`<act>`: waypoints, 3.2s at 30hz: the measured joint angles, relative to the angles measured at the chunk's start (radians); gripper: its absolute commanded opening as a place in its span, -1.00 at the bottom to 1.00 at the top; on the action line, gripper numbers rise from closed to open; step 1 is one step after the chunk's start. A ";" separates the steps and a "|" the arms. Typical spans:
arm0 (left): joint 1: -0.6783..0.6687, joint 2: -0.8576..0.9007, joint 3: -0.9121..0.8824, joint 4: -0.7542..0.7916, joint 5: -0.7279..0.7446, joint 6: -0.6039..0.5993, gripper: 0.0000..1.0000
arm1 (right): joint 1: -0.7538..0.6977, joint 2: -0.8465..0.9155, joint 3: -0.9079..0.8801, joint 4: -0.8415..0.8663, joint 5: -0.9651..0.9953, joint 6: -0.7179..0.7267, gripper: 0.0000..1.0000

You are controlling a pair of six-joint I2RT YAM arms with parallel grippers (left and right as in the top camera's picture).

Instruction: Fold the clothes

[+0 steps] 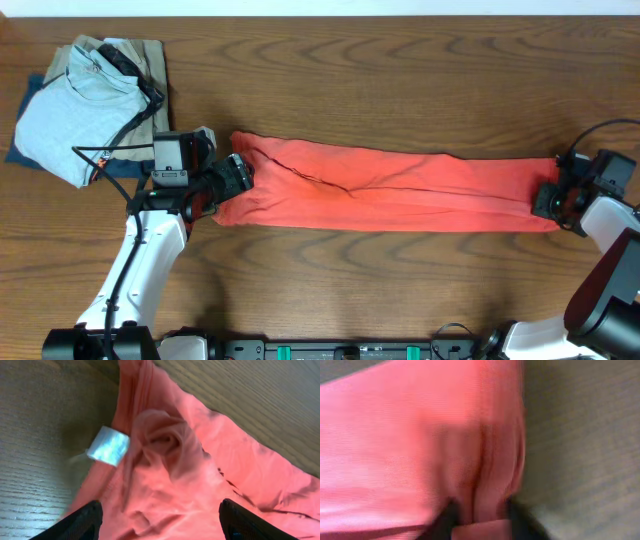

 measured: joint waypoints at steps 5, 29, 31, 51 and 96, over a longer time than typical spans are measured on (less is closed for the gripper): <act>0.000 0.000 0.000 0.000 0.000 0.000 0.53 | 0.000 0.004 0.010 -0.007 -0.013 0.006 -0.97; 0.000 0.000 0.000 0.000 -0.006 0.000 0.53 | 0.267 0.035 0.279 -0.391 -0.040 0.057 -0.98; 0.000 0.003 0.000 0.000 -0.006 0.000 0.52 | 0.329 0.035 0.279 -0.391 -0.042 0.081 -0.98; 0.000 0.044 0.000 0.000 -0.006 0.000 0.52 | 0.814 0.035 0.280 -0.349 -0.052 0.367 -0.98; 0.000 0.044 0.000 -0.007 -0.006 0.000 0.53 | 1.015 0.035 0.266 -0.297 0.020 0.556 -0.02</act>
